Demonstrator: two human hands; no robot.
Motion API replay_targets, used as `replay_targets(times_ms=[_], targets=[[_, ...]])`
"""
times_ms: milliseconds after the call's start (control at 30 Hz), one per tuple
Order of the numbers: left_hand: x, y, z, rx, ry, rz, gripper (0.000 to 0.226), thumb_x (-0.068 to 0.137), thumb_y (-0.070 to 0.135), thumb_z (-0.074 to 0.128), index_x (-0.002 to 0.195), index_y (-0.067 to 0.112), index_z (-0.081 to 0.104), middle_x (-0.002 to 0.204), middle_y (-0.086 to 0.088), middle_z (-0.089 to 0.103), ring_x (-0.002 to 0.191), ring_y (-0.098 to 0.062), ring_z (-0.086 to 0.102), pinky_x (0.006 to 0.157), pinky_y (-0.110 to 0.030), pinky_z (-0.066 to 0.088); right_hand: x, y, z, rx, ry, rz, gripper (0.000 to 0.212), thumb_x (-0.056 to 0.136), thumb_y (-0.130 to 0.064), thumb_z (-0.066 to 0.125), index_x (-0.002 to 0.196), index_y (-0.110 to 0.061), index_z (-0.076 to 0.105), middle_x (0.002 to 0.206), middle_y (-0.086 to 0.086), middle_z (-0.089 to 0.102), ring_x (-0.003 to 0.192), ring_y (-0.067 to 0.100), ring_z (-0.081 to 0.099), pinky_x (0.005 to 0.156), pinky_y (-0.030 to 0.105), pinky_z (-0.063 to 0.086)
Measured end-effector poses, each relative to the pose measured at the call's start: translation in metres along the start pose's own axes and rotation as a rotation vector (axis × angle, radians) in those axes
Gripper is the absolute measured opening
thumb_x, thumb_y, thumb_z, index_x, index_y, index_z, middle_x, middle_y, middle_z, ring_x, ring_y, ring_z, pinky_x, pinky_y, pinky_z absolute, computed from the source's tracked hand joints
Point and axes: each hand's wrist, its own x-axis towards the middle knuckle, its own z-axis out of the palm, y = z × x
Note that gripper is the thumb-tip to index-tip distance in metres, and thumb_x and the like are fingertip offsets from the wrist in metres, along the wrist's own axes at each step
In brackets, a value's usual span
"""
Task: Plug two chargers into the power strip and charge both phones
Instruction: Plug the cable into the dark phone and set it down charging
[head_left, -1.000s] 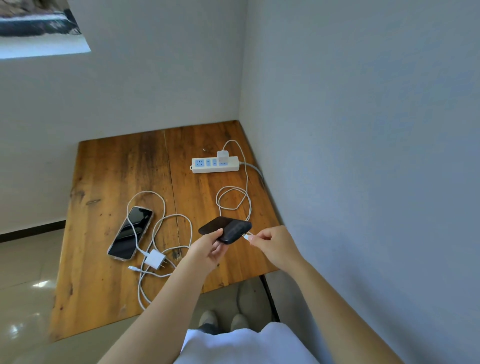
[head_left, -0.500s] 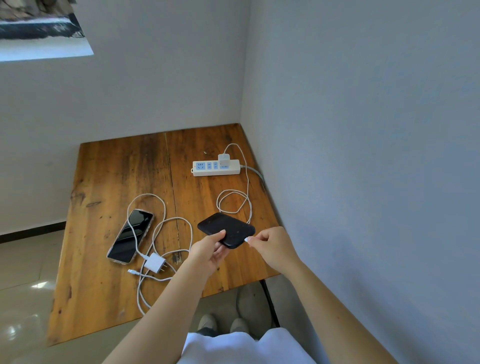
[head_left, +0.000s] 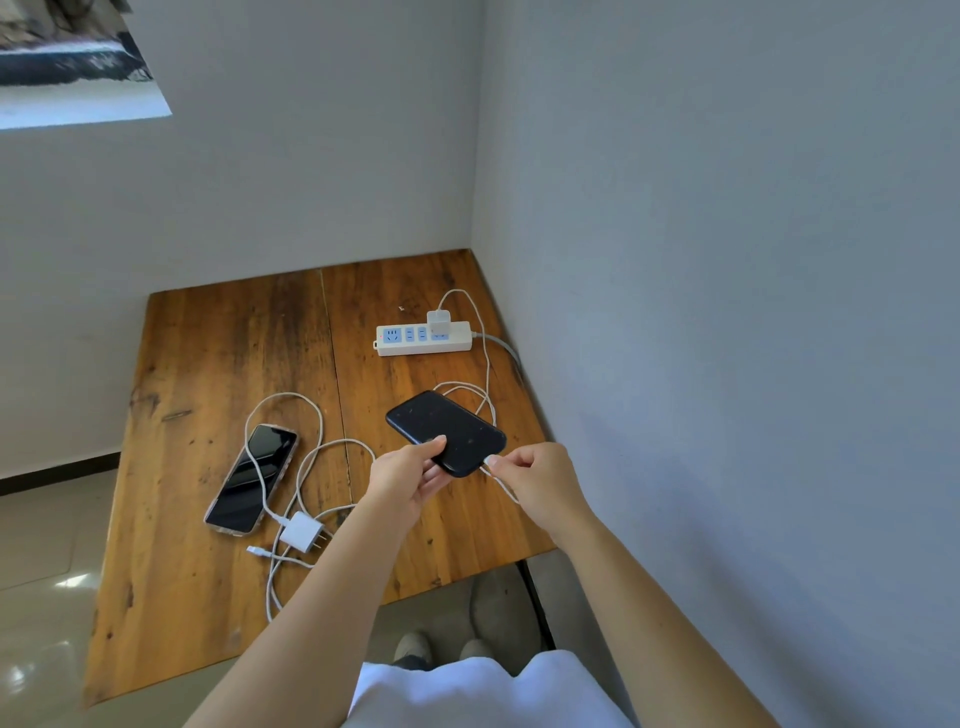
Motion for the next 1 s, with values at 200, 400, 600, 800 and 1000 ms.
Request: replay_targets(times_ms=[200, 400, 600, 800, 1000], targets=[[0.003, -0.003, -0.008, -0.002, -0.090, 0.037, 0.040, 0.085, 0.010, 0.068, 0.123, 0.004, 0.054, 0.104, -0.017, 0.071, 0.085, -0.025, 0.072, 0.049, -0.023, 0.057, -0.004, 0.000, -0.004, 0.040, -0.113, 0.099, 0.026, 0.087, -0.032, 0.063, 0.066, -0.017, 0.068, 0.067, -0.002, 0.063, 0.071, 0.009, 0.059, 0.069, 0.022, 0.047], [0.009, -0.001, -0.013, 0.142, -0.130, 0.113, 0.034, 0.089, 0.017, 0.064, 0.123, 0.012, 0.058, 0.111, -0.010, 0.067, 0.100, -0.025, 0.065, 0.071, -0.030, 0.056, -0.013, 0.008, 0.000, 0.029, -0.209, 0.093, 0.018, 0.091, -0.029, 0.059, 0.093, -0.016, 0.071, 0.089, -0.005, 0.066, 0.095, 0.012, 0.060, 0.092, 0.034, 0.050], [0.016, 0.000, -0.017, 0.183, -0.178, 0.094, 0.024, 0.094, 0.015, 0.057, 0.118, 0.016, 0.061, 0.110, -0.007, 0.068, 0.099, -0.023, 0.065, 0.069, -0.029, 0.054, -0.009, 0.014, -0.001, 0.035, -0.188, 0.127, 0.020, 0.088, -0.032, 0.063, 0.103, -0.020, 0.070, 0.108, -0.004, 0.068, 0.106, 0.013, 0.059, 0.097, 0.037, 0.048], [0.021, -0.004, -0.018, 0.190, -0.203, 0.083, 0.020, 0.094, 0.014, 0.057, 0.111, 0.020, 0.064, 0.106, -0.004, 0.069, 0.097, -0.022, 0.066, 0.063, -0.027, 0.053, -0.010, 0.020, 0.000, 0.046, -0.183, 0.156, 0.021, 0.088, -0.033, 0.063, 0.104, -0.022, 0.070, 0.112, -0.004, 0.066, 0.108, 0.013, 0.058, 0.097, 0.035, 0.048], [0.023, -0.005, -0.015, 0.175, -0.204, 0.059, 0.020, 0.093, 0.018, 0.058, 0.112, 0.021, 0.060, 0.109, -0.007, 0.066, 0.099, -0.022, 0.063, 0.060, -0.028, 0.054, -0.005, 0.023, -0.002, 0.058, -0.183, 0.171, 0.015, 0.087, -0.034, 0.064, 0.097, -0.025, 0.070, 0.101, -0.011, 0.066, 0.104, 0.012, 0.059, 0.096, 0.037, 0.049]])
